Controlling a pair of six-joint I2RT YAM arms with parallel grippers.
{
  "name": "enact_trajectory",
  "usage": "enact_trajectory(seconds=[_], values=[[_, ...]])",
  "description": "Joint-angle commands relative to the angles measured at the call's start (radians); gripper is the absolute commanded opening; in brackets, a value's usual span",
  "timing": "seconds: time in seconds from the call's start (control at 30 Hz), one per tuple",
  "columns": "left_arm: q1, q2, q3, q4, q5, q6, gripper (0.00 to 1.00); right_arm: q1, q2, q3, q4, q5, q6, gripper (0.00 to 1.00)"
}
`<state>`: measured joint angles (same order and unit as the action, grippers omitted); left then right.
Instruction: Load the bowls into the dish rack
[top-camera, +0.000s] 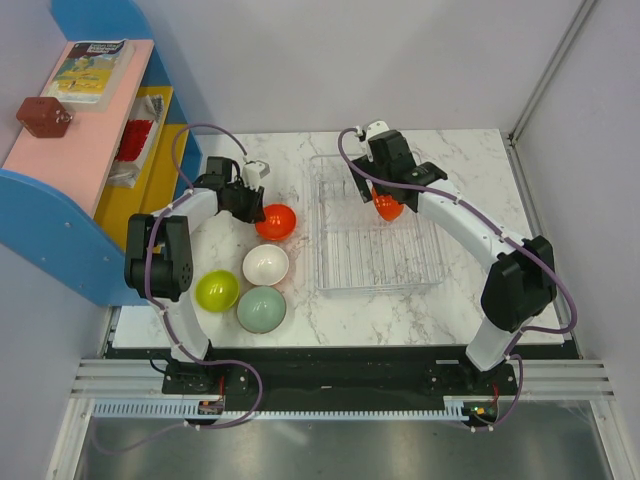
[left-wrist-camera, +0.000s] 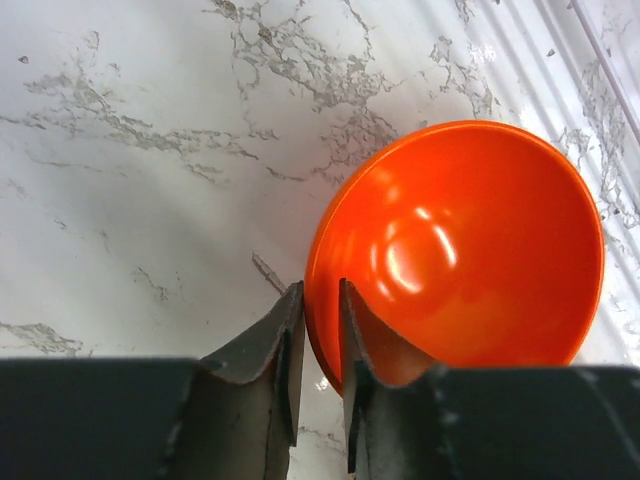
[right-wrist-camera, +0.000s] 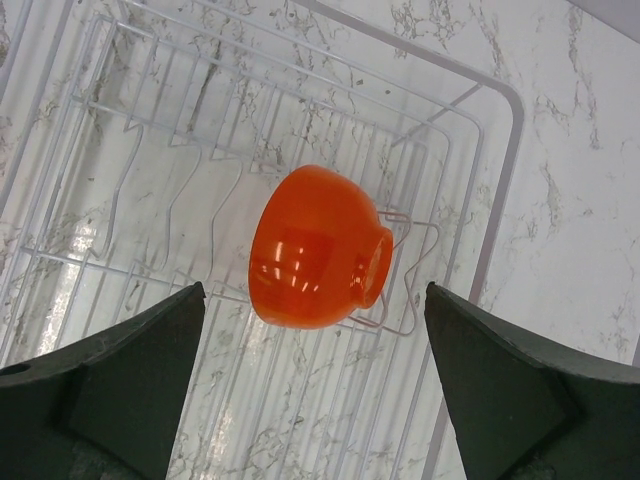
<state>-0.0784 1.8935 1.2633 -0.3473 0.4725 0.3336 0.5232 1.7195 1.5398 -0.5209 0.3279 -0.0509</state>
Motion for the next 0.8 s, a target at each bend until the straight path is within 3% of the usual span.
enact_trajectory(seconds=[0.0, 0.13, 0.33, 0.63, 0.77], values=[[-0.006, 0.007, 0.036, 0.013, -0.002, -0.005, 0.21, -0.005, -0.037, 0.009, 0.013, -0.026, 0.022, 0.98], [-0.014, 0.013, 0.057, -0.008, -0.002, 0.008, 0.02, -0.012, -0.037, 0.013, 0.01, -0.082, 0.043, 0.98], [-0.015, 0.021, 0.148, -0.073, -0.009, 0.022, 0.02, -0.064, -0.026, 0.014, 0.012, -0.262, 0.127, 0.98], [-0.038, -0.098, 0.306, -0.171, 0.308, 0.025, 0.02, -0.184, -0.02, -0.018, 0.079, -0.815, 0.281, 0.98], [-0.118, -0.168, 0.305, -0.173, 0.311, 0.035, 0.02, -0.204, -0.047, -0.092, 0.186, -1.003, 0.377, 0.98]])
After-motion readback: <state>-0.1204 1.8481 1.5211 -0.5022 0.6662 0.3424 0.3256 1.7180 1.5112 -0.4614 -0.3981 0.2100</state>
